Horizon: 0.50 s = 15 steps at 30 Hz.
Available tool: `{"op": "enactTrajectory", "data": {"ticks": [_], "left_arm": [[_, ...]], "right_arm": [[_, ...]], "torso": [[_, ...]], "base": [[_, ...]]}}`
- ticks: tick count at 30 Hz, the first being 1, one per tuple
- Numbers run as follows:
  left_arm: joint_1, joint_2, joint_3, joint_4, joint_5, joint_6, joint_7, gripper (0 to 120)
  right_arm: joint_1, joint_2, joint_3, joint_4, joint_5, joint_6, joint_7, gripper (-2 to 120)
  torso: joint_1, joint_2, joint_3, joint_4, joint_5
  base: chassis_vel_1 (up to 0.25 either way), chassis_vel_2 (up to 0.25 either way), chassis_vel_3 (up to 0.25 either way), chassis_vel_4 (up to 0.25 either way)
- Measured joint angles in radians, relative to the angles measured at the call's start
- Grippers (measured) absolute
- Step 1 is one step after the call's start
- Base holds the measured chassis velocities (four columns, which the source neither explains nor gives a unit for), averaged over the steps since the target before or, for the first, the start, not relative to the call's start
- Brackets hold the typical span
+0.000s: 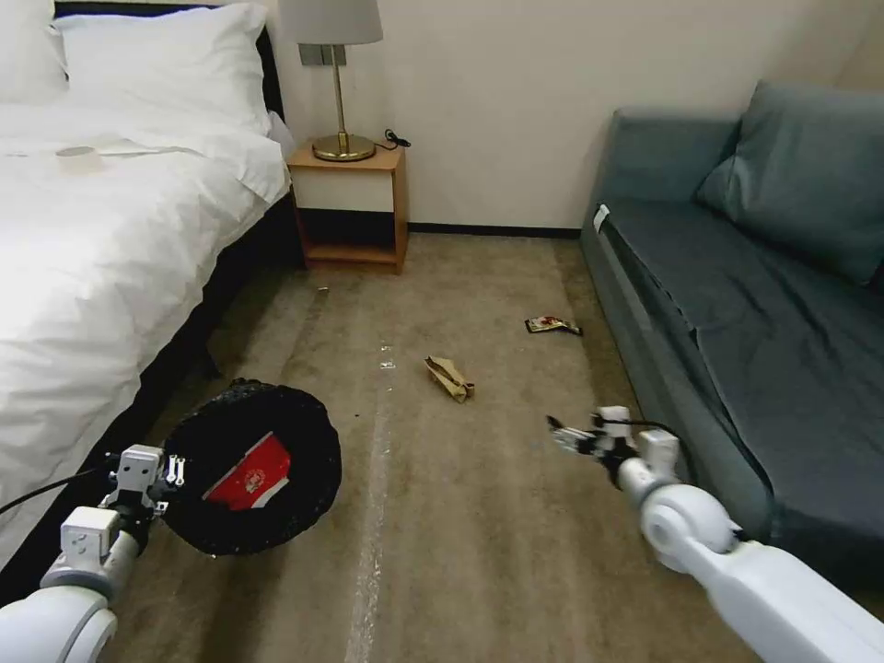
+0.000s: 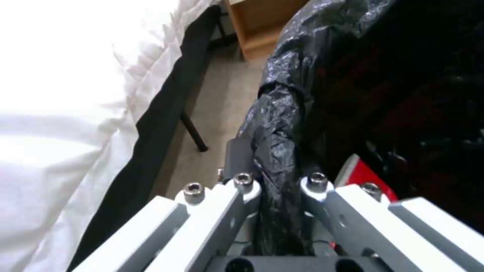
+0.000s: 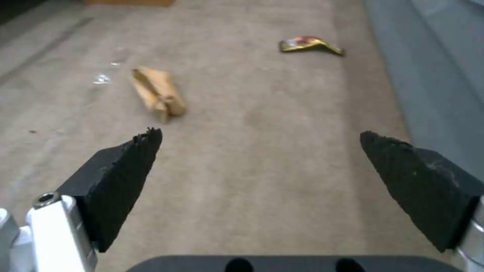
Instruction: Pick up the trash bin, then pick up the garbage on the floor and place it into the trash bin.
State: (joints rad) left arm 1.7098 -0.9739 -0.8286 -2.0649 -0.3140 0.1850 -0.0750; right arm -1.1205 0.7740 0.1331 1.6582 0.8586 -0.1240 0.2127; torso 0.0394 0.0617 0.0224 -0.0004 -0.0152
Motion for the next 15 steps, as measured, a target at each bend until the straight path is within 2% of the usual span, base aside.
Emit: {"op": "enactTrajectory", "data": {"ticks": [15], "left_arm": [[0.064,-0.005,-0.038,-0.021,0.002,0.000,0.001,3]], "right_arm": [[-0.080,0.025,0.084,-0.019,-0.032,0.013,-0.041,100]], "torso": [[0.000,0.000,0.000,0.0001,0.0000]], "base": [[0.000,0.000,0.000,0.000]]}}
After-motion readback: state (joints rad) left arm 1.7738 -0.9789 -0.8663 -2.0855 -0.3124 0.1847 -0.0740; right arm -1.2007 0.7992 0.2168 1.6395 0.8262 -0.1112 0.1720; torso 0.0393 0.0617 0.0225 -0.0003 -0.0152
